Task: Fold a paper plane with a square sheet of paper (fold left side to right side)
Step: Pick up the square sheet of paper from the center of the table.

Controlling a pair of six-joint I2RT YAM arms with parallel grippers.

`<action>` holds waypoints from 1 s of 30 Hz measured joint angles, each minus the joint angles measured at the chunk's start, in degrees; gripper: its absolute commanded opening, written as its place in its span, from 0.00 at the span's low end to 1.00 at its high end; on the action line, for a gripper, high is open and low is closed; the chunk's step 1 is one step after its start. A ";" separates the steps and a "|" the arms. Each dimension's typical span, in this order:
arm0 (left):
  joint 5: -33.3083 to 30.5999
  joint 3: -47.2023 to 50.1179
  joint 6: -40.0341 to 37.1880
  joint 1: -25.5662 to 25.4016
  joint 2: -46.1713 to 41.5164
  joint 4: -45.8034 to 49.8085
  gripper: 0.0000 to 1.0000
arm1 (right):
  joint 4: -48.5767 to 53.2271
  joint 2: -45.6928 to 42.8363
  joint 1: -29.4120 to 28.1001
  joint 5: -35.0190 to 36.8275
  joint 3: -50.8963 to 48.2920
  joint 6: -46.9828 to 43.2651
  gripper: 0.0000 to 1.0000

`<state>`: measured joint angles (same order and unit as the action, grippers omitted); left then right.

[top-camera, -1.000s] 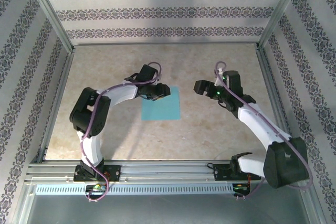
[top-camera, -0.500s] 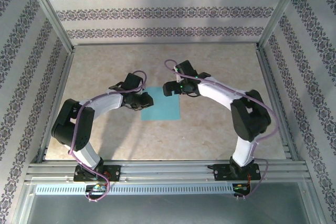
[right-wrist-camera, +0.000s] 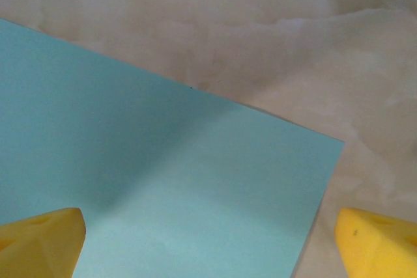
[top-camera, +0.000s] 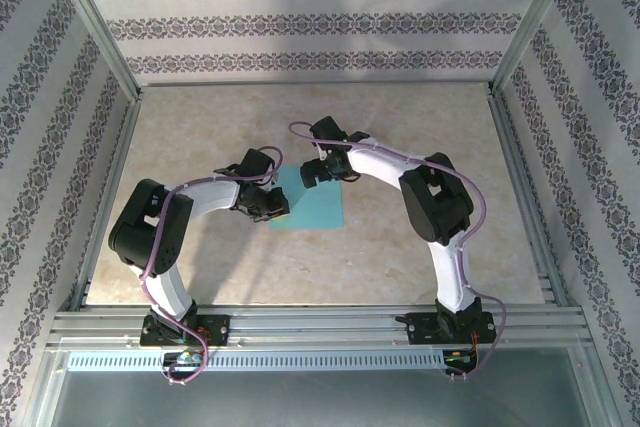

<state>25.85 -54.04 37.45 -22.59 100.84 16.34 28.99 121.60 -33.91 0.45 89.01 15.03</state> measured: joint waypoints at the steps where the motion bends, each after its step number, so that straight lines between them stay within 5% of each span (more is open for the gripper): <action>1: 0.02 0.04 -0.02 0.00 0.00 -0.04 0.17 | 0.15 0.48 0.00 0.00 0.24 -0.04 0.98; 20: 1.09 0.46 -0.02 0.00 0.55 -2.05 0.17 | 1.90 2.64 -0.48 -0.02 2.27 0.22 0.89; 30: 2.32 1.14 0.09 0.00 0.57 -4.20 0.17 | 1.86 -0.44 -3.10 -7.48 -1.46 3.41 0.79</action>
<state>28.16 -52.90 37.54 -22.59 101.41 12.14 30.85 121.16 -37.01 -7.03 87.55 18.44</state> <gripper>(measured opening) 0.171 0.839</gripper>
